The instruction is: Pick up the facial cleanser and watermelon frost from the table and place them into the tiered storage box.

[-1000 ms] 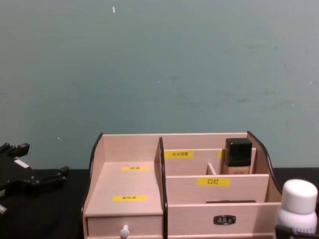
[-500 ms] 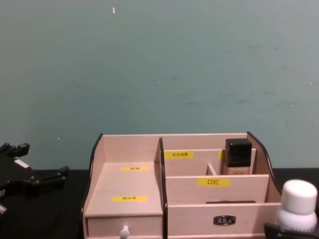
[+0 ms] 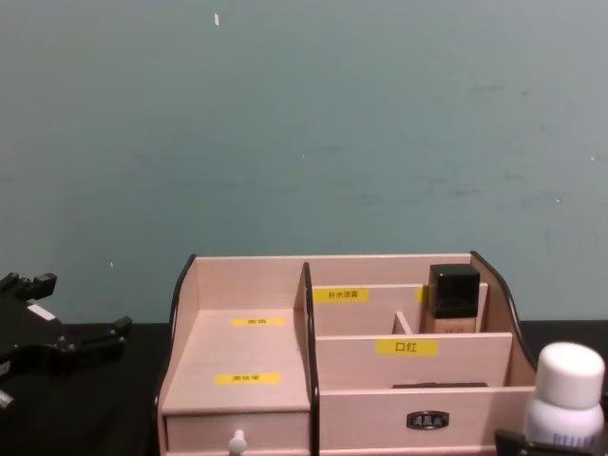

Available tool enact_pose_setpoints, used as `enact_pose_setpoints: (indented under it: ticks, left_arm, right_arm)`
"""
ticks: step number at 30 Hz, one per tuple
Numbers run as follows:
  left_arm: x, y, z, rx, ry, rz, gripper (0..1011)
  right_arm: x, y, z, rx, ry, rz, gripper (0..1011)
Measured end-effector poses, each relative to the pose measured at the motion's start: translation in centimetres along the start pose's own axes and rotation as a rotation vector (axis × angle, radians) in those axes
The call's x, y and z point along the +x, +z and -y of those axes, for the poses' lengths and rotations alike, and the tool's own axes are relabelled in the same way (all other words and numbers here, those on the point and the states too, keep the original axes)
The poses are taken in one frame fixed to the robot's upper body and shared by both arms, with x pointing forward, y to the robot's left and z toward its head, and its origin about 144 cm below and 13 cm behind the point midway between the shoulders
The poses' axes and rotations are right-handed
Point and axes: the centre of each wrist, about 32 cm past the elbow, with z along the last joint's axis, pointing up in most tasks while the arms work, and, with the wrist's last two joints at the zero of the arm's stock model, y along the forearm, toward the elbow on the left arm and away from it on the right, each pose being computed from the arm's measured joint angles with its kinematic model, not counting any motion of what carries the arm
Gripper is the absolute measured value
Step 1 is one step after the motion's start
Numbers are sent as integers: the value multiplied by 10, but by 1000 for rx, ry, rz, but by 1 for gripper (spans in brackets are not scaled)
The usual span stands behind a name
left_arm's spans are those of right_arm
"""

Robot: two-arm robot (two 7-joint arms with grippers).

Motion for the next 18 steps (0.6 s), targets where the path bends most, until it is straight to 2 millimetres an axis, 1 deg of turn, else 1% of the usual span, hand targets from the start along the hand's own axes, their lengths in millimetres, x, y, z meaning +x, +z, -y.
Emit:
enact_pose_setpoints:
  ticks: [3, 6, 9, 11, 13, 14, 16, 17, 18]
  left_arm:
    - [0, 0, 0, 0, 0, 0, 1010]
    - [0, 0, 0, 0, 0, 0, 1010]
    - [0, 0, 0, 0, 0, 0, 1010]
    - [0, 0, 0, 0, 0, 0, 1010]
    - [0, 0, 0, 0, 0, 0, 1010]
    - [0, 0, 0, 0, 0, 0, 1010]
    - [0, 0, 0, 0, 0, 0, 1010]
    - [0, 0, 0, 0, 0, 0, 1010]
    - [0, 0, 0, 0, 0, 0, 1010]
  right_arm:
    - [0, 0, 0, 0, 0, 1, 1002]
    - [0, 0, 0, 1, 0, 0, 960]
    - [0, 0, 1, 1, -1, 0, 891]
    - [0, 0, 1, 2, -1, 0, 824]
    - [0, 0, 1, 2, -1, 0, 788]
    - [0, 0, 1, 2, -1, 0, 732]
    - [0, 0, 1, 2, -1, -1, 678]
    - [0, 0, 1, 2, -1, -1, 678]
    - [0, 0, 1, 2, -1, -1, 622]
